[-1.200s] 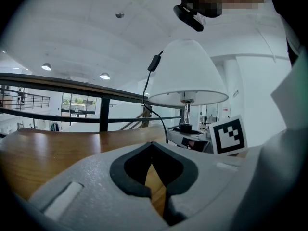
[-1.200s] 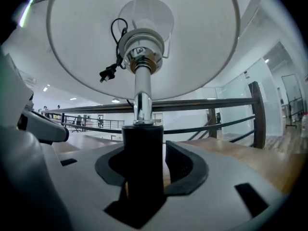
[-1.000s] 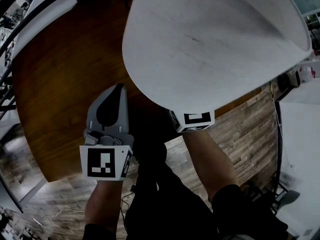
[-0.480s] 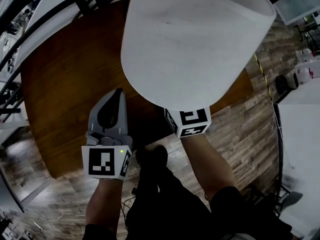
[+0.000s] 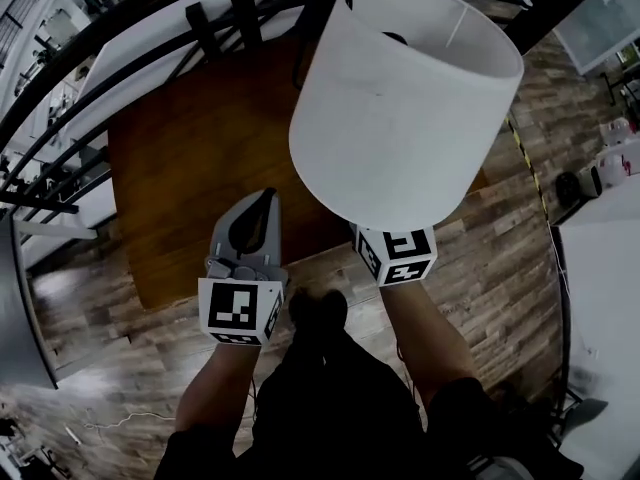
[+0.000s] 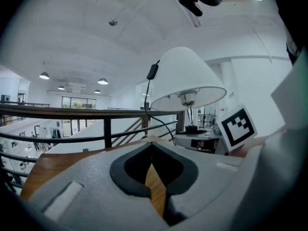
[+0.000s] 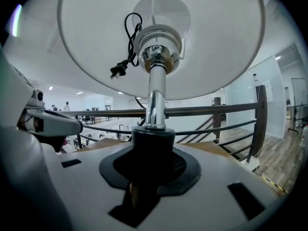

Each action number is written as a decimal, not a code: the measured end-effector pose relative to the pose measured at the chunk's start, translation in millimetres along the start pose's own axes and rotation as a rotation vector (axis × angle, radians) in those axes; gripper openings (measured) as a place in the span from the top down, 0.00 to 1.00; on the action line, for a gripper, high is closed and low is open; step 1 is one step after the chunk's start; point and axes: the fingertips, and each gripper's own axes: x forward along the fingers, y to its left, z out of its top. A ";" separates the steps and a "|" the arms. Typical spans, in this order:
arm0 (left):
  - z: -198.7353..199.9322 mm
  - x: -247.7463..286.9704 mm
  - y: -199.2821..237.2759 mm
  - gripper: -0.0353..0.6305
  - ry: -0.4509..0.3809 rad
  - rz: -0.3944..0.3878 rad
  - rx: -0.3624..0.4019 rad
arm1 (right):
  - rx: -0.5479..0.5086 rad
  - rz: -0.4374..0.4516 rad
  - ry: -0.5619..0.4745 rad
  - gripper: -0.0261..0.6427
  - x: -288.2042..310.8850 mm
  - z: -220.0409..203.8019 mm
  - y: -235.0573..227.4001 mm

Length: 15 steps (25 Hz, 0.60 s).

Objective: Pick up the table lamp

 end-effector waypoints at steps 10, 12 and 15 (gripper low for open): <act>60.5 -78.5 -47.2 0.94 -0.016 -0.080 0.013 | 0.035 0.034 -0.005 0.81 -94.7 66.6 35.2; 72.8 -94.4 -53.1 0.94 -0.024 -0.095 0.015 | 0.022 0.048 -0.006 0.81 -112.0 78.3 42.9; 91.8 -115.3 -59.1 0.94 -0.047 -0.096 0.023 | 0.005 0.066 -0.021 0.81 -140.1 95.8 50.9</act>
